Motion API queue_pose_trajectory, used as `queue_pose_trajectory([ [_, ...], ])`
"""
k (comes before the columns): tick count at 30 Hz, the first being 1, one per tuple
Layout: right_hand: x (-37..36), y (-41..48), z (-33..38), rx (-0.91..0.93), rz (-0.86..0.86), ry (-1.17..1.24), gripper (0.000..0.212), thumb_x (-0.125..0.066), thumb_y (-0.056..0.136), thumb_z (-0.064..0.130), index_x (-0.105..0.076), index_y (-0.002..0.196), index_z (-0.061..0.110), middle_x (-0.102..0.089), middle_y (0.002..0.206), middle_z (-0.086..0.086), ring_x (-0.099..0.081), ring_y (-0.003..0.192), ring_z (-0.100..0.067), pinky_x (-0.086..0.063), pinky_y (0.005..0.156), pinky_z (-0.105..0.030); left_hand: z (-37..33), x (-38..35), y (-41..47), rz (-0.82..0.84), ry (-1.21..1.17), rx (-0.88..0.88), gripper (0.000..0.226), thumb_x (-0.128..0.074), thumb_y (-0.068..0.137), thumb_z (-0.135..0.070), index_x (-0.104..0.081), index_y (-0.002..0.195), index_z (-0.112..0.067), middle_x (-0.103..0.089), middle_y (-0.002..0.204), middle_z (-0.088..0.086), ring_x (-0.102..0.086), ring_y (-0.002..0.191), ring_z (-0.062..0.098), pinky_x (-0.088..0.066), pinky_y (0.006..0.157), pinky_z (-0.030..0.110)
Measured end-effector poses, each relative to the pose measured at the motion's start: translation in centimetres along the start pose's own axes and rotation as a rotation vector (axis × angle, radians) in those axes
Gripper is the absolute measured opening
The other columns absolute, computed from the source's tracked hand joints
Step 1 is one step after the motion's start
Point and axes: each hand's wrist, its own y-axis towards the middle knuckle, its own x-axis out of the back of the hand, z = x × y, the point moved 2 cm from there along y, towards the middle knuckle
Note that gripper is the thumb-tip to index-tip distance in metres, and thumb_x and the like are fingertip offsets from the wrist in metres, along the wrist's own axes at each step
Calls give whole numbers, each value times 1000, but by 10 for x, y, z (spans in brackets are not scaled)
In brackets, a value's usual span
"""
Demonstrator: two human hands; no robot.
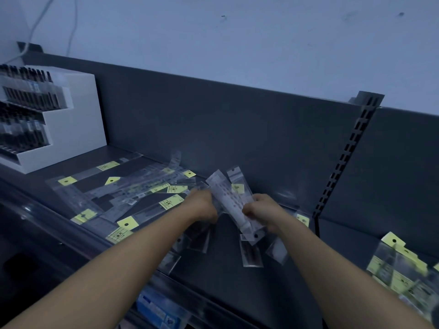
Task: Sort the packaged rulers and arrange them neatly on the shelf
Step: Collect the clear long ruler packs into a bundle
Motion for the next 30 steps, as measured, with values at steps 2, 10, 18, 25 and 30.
queue_pose_trajectory([
  [2, -2, -2, 1, 0, 9, -30, 17, -59, 84, 0, -51, 76, 13, -53, 68, -3, -49, 56, -14, -38, 45, -19, 1, 3, -3, 0, -2, 38, 47, -74, 77, -20, -52, 116, -9, -55, 113, 8, -58, 105, 24, -49, 77, 30],
  [10, -15, -15, 8, -6, 104, -45, 19, -70, 80, 1, -62, 97, 4, -66, 86, -11, -65, 69, -23, -57, 54, -30, 2, 2, -5, 42, -208, 58, 21, -73, 74, -6, -53, 75, -10, -55, 74, 1, -53, 65, 15, -41, 48, 20],
  [18, -10, -32, 4, 59, 72, -103, 14, -71, 84, 11, -58, 84, 7, -61, 77, -11, -60, 65, -22, -53, 57, -33, -13, -9, -1, 53, -903, 126, 16, -58, 90, -15, -57, 102, -4, -57, 83, 7, -54, 62, 18, -44, 55, 27],
  [25, 29, -31, -11, 101, -202, -397, 18, -66, 88, 26, -71, 104, 19, -68, 104, 0, -59, 101, -20, -50, 85, -32, -13, -14, 1, 3, -810, 47, 27, -66, 86, -5, -55, 110, -1, -62, 90, 13, -59, 74, 21, -48, 64, 30],
  [30, 40, -29, -39, -107, -156, -746, 57, -58, 89, 46, -41, 143, 33, -39, 149, -5, -34, 137, -29, -36, 108, -42, -9, -8, -4, 49, -837, 77, 34, -49, 88, 6, -47, 121, 3, -58, 89, 15, -54, 62, 19, -44, 43, 21],
])
